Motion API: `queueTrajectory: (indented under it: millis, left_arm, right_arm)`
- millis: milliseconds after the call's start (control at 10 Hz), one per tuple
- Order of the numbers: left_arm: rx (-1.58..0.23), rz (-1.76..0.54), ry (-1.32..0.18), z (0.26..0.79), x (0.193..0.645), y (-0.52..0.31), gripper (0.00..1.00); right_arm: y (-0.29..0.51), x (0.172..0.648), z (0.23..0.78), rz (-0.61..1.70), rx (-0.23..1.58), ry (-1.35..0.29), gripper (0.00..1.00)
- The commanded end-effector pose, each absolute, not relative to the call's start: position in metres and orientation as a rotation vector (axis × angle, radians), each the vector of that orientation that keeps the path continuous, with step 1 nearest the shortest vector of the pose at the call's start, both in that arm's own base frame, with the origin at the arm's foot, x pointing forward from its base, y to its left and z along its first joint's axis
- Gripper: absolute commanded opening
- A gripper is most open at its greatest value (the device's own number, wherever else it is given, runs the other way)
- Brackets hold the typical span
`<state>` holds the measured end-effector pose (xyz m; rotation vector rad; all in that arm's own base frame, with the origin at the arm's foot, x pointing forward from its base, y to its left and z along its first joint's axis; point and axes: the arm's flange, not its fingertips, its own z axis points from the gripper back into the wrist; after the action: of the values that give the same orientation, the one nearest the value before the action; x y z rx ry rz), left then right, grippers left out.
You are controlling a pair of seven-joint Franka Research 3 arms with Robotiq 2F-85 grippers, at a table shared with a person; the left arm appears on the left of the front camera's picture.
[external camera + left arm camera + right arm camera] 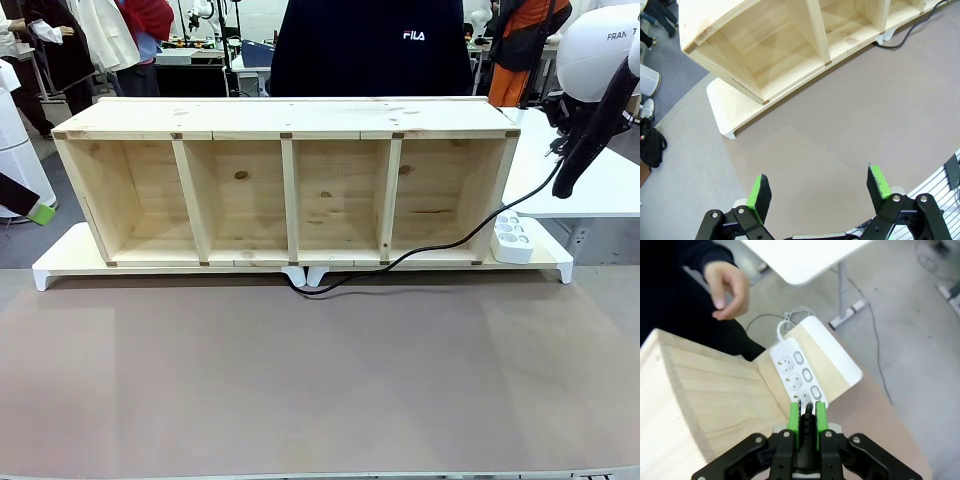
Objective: Perform cable management.
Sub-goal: Pull the grasped Power Cable to the location of the Power Strip.
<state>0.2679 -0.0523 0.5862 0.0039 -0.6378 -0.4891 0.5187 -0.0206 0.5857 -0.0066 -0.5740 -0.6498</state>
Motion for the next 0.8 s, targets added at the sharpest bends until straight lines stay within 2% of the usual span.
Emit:
queueTrajectory:
  millis: [0, 400, 600, 700]
  left_arm:
    - [0.000, -0.491, -0.640, 0.586, 0.268, -0.053, 1.00]
    - [0.000, -0.491, -0.640, 0.586, 0.268, -0.053, 1.00]
    - [0.000, -0.491, -0.640, 0.586, 0.268, -0.053, 1.00]
    - [0.000, -0.491, -0.640, 0.586, 0.268, -0.053, 1.00]
  right_arm:
    - [-0.025, 0.524, 0.582, -0.483, -0.073, -0.632, 0.16]
    - [-0.018, 0.527, 0.580, -0.185, -0.044, -0.672, 0.16]
    - [-0.014, 0.529, 0.580, -0.201, -0.093, -0.715, 0.16]
    - [-0.006, 0.529, 0.582, -0.203, -0.091, -0.649, 0.16]
